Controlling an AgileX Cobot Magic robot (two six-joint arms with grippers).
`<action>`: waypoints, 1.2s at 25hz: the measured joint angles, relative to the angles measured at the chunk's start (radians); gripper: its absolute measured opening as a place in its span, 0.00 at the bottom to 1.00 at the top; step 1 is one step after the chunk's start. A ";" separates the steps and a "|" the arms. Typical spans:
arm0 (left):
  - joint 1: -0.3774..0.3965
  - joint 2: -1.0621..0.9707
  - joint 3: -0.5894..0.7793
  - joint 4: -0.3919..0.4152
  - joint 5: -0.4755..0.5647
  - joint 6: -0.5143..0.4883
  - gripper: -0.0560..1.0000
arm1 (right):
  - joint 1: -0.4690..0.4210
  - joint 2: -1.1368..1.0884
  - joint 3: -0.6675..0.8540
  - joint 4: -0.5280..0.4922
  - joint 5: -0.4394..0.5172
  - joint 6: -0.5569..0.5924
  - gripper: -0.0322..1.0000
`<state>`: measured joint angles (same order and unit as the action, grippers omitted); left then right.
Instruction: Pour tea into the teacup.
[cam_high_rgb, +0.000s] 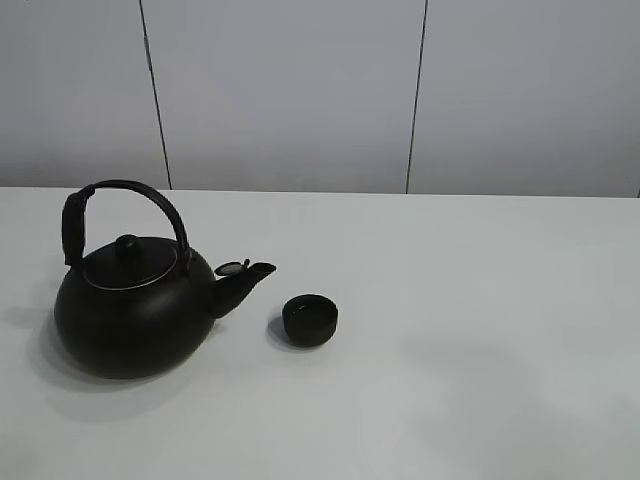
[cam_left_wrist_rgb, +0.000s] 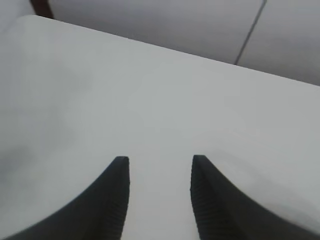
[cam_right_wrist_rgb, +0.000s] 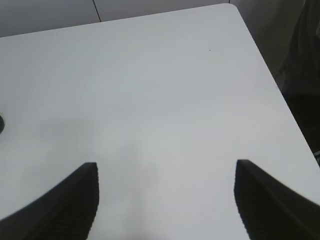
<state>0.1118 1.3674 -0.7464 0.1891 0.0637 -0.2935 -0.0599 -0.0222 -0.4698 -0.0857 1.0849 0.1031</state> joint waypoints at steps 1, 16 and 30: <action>0.027 -0.010 -0.015 0.000 0.030 0.001 0.33 | 0.000 0.000 0.000 0.000 0.000 0.000 0.53; 0.038 -0.585 -0.371 -0.292 0.791 0.456 0.33 | 0.000 0.000 0.000 0.000 0.000 0.000 0.53; 0.034 -1.325 -0.151 -0.446 1.171 0.524 0.33 | 0.000 0.000 0.000 0.000 0.000 0.000 0.53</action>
<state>0.1455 0.0425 -0.8971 -0.2571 1.2344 0.2302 -0.0599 -0.0222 -0.4698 -0.0857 1.0849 0.1031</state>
